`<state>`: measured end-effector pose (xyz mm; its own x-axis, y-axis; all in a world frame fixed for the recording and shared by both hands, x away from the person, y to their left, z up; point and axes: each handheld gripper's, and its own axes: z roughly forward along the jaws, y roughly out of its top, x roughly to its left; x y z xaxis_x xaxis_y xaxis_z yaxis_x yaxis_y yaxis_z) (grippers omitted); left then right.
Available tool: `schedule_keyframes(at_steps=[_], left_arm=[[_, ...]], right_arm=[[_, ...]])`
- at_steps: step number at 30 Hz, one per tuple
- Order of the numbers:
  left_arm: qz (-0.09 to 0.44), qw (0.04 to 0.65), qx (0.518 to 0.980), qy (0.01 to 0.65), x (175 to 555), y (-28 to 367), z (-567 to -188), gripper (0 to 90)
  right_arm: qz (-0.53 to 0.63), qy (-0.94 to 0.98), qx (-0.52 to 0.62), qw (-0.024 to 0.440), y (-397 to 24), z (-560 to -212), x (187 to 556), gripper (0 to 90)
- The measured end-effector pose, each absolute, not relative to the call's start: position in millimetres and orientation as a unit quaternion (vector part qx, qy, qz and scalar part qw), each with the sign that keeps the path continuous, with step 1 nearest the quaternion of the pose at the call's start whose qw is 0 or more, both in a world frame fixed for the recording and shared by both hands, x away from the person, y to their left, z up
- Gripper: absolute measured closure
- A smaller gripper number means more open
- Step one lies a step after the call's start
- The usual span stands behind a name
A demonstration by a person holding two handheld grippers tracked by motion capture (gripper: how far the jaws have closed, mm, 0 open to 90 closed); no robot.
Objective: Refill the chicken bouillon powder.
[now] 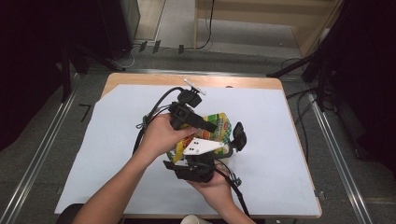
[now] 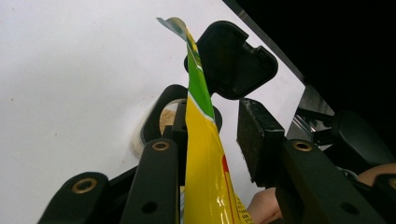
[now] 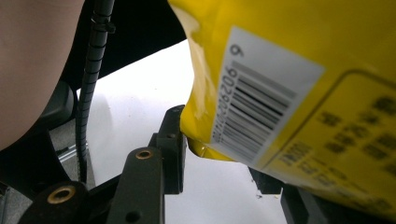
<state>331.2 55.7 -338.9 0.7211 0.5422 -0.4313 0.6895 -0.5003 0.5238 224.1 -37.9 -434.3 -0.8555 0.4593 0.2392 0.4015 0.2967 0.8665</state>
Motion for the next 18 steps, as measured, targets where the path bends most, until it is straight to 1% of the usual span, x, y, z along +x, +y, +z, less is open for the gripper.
schedule_keyframes(at_steps=[18], left_arm=[[-0.101,0.352,0.860,0.354,329.6,55.2,-337.7,69.4]], right_arm=[[0.529,0.805,0.266,0.034,-37.7,-434.7,223.3,63.5]])
